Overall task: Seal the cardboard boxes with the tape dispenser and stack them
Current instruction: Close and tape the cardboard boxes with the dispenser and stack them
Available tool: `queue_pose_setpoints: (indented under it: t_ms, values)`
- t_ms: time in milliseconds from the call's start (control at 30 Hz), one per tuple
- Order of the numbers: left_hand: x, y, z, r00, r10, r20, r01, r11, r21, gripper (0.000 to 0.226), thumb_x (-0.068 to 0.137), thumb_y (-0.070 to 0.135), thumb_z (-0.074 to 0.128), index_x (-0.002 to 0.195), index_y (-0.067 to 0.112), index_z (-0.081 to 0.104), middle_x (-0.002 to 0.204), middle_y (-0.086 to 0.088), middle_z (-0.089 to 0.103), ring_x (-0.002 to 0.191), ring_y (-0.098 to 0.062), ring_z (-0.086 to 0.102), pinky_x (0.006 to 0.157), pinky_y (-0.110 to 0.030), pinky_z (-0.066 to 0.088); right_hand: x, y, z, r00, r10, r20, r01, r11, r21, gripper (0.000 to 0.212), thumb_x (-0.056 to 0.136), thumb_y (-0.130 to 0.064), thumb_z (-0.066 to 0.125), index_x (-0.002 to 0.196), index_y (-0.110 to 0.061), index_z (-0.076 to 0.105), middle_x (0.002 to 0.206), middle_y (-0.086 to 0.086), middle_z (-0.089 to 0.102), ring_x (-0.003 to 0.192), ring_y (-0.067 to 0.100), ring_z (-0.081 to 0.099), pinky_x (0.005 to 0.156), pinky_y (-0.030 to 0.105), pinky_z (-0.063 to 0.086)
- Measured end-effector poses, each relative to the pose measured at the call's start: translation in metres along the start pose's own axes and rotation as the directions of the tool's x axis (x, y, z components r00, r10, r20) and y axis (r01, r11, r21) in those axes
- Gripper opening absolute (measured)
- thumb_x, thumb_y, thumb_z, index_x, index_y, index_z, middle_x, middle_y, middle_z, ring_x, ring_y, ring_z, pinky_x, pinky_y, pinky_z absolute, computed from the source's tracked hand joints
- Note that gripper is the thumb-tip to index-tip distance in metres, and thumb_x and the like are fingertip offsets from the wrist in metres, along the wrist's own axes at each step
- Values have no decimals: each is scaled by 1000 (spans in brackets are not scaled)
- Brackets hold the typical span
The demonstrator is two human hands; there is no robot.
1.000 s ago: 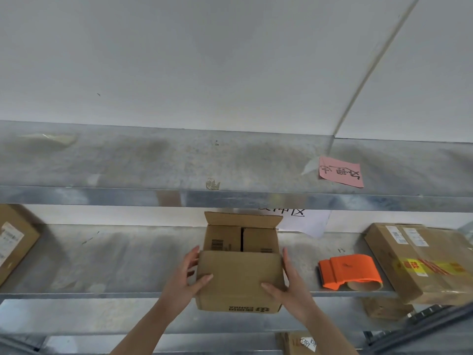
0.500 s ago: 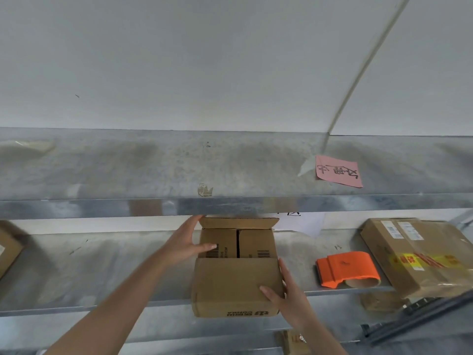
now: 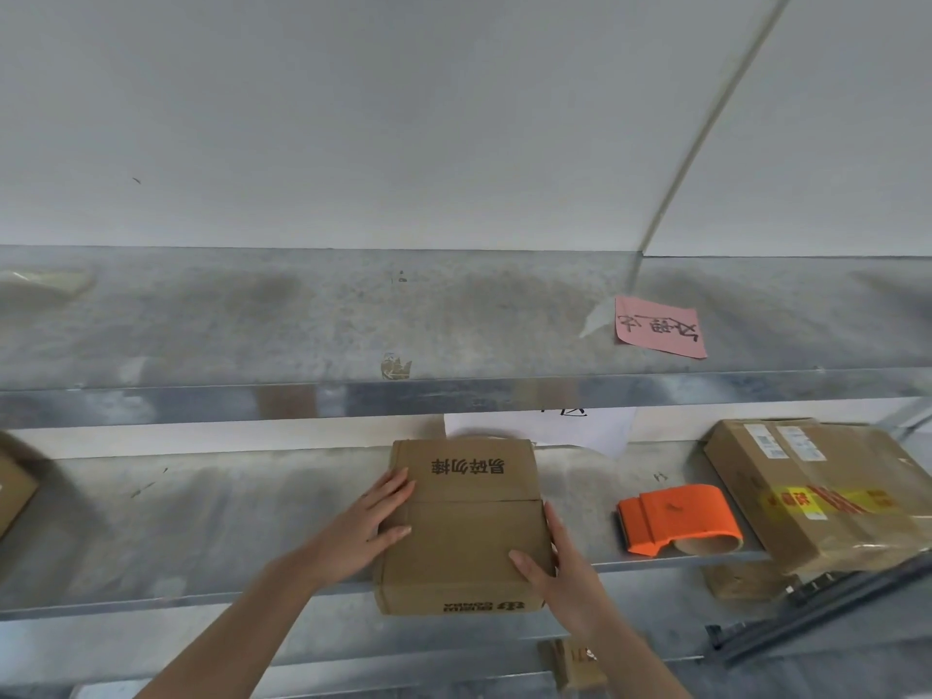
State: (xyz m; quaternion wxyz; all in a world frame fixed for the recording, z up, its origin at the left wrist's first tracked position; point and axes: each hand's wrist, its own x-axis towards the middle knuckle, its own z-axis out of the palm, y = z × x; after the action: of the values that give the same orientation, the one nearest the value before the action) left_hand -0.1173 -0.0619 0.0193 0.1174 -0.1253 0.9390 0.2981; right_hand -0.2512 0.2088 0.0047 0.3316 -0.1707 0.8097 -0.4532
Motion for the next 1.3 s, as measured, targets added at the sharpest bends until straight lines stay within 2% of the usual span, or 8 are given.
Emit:
queue_pose_setpoints:
  t_ms: [133,367,533,667,800,1033,1133,1300]
  values:
    - [-2,0,1,999,16,35,-21,987,159,75,86,68,11,147,35,-16,152,20,-28,139,-1,-28,121,-36,-5,-2,-5,-1,1000,-2,2,2,999,-45,114,60,-81,59,153,-40,6,138,-17,43,128,13,47,109,40,42]
    - [-3,9,2,999,-49,8,43,938,343,87,76,77,0,145,30,-24,150,14,-35,139,-6,-30,119,-34,-10,-4,-6,3,999,-27,-26,23,991,-132,93,84,-60,60,153,-37,2,145,-10,42,128,14,46,108,37,42]
    - [-11,13,4,994,-30,106,41,994,-103,108,78,74,50,148,31,-20,147,25,-36,137,0,-31,120,-34,-3,-6,3,0,998,-53,36,58,983,-174,124,57,-87,58,151,-41,-6,144,-12,34,129,14,43,106,37,45]
    - [-20,17,8,998,50,-33,-40,967,252,112,73,83,47,148,30,-18,148,21,-32,136,3,-31,110,-16,-20,-4,4,-5,997,-60,48,69,974,-217,124,55,-92,51,152,-39,-6,150,-7,35,128,14,44,107,36,43]
    - [-27,19,13,998,26,54,-29,998,52,122,71,78,57,146,27,-25,150,20,-34,136,4,-30,114,-22,-10,-15,-3,-27,988,-135,78,153,938,-312,120,60,-89,43,155,-30,0,157,-7,26,142,16,31,114,35,30]
    - [-16,35,30,999,38,6,-39,998,40,128,65,75,66,147,29,-21,150,23,-31,138,7,-27,119,-27,0,-12,19,-115,955,-290,-65,208,808,-551,84,76,-56,73,147,-33,33,150,-17,30,146,10,19,116,30,21]
    - [-10,44,38,1000,30,0,-30,999,43,128,65,74,67,147,31,-21,149,27,-33,139,6,-24,120,-28,3,2,32,-159,939,-328,-103,175,715,-677,81,77,-40,78,145,-37,34,155,-10,29,147,14,15,117,36,21]
    - [-7,51,35,1000,-22,20,20,996,90,126,68,66,72,147,33,-21,147,27,-34,141,3,-18,117,-23,3,33,49,-222,993,-91,-72,5,655,-756,101,71,-40,81,149,-41,15,159,-3,15,147,26,17,115,46,26]
